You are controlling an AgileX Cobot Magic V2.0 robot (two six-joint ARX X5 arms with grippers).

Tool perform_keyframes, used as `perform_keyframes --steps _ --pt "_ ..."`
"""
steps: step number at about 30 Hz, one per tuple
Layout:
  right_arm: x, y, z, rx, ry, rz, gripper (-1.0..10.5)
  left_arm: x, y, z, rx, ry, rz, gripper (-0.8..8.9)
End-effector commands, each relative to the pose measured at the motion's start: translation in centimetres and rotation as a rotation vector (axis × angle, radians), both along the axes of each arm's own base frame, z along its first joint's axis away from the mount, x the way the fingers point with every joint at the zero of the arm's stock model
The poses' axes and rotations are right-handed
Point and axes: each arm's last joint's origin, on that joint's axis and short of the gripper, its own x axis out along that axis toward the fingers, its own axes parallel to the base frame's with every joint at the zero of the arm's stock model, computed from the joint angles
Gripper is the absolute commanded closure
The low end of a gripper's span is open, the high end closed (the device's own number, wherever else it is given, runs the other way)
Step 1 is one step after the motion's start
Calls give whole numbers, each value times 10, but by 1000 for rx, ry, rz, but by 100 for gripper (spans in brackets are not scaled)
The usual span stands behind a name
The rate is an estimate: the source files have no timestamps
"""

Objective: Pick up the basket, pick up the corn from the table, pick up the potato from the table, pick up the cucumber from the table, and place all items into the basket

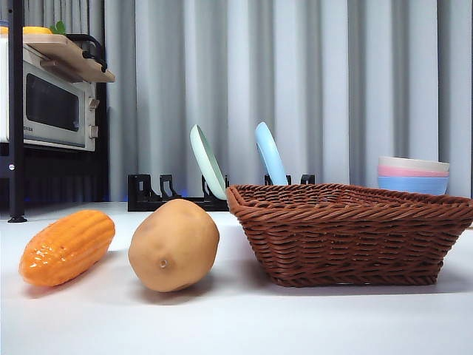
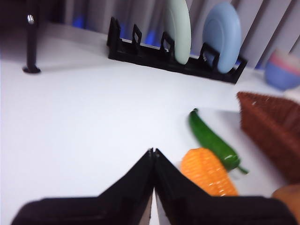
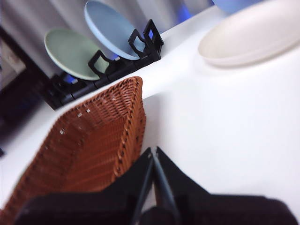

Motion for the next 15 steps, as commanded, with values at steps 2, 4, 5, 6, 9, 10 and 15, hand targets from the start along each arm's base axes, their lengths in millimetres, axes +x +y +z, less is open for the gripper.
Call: perform_keyframes --steps 2,4,5,6,9,10,15 --pt "1 0 -2 96 13 -17 946 1 0 -1 -102 -1 9 817" --pt "1 0 0 96 2 -16 949 1 0 2 -105 -31 -2 818" --pt "0 0 2 96 -3 -15 951 1 -1 4 -107 -50 -6 820" --pt "0 0 5 96 -10 -15 954 1 -1 8 -107 -66 -6 821" --pt "-1 0 15 90 -30 -15 957 -2 0 21 -98 -82 0 821" --pt "-1 0 20 84 -35 -14 957 -3 0 26 -88 -84 1 821" --pt "2 0 49 10 -43 -4 956 -8 0 59 26 -64 -13 821"
